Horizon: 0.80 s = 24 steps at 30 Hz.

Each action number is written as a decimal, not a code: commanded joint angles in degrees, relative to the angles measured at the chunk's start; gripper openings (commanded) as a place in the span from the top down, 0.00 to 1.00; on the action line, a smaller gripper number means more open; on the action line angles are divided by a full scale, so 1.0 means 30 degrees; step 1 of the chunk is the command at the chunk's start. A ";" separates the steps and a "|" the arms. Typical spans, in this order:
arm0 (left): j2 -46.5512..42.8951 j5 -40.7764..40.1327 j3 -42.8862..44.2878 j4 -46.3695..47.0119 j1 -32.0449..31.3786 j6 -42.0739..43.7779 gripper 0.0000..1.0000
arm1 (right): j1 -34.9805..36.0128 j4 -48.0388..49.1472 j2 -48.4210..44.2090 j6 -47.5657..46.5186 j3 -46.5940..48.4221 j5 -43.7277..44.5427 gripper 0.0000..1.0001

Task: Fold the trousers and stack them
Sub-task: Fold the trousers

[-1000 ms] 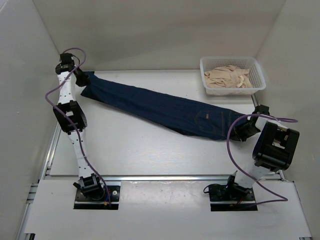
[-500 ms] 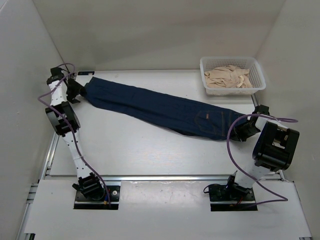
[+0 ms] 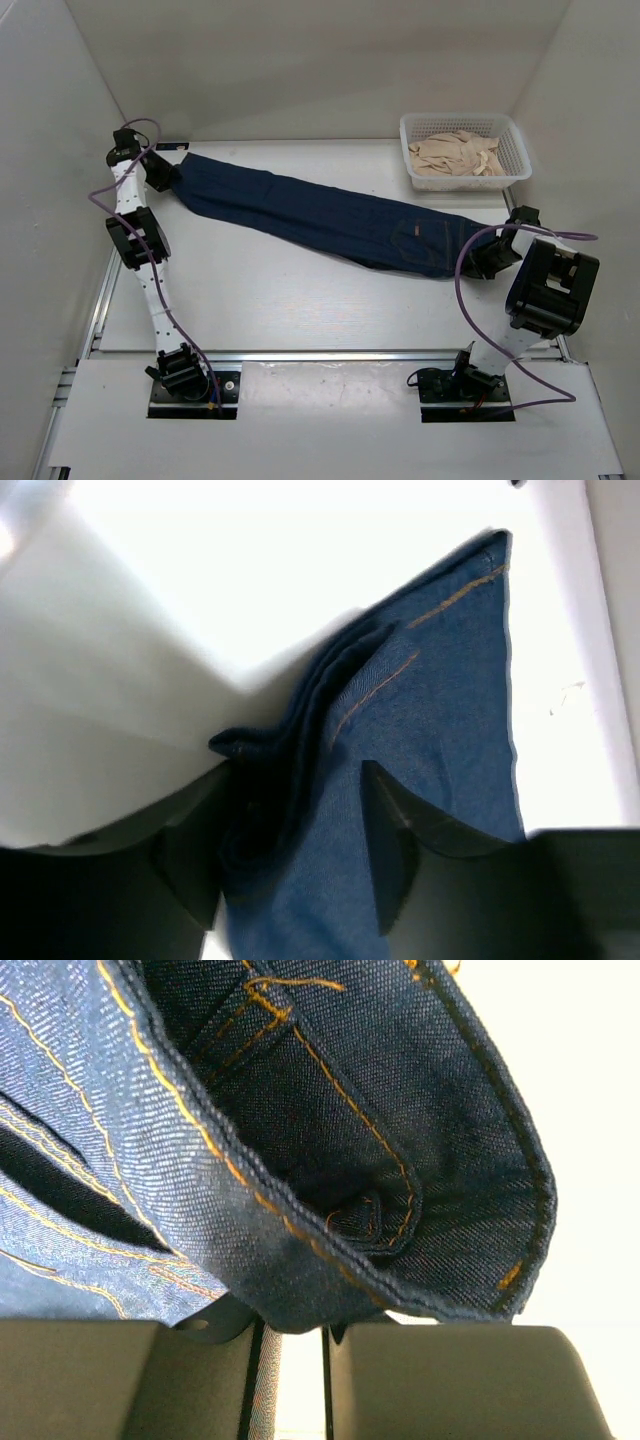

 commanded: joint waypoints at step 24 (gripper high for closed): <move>-0.9317 -0.2253 -0.7932 0.0301 0.0223 0.0975 0.90 | -0.0442 -0.3735 -0.3360 -0.0930 0.3792 0.3482 1.00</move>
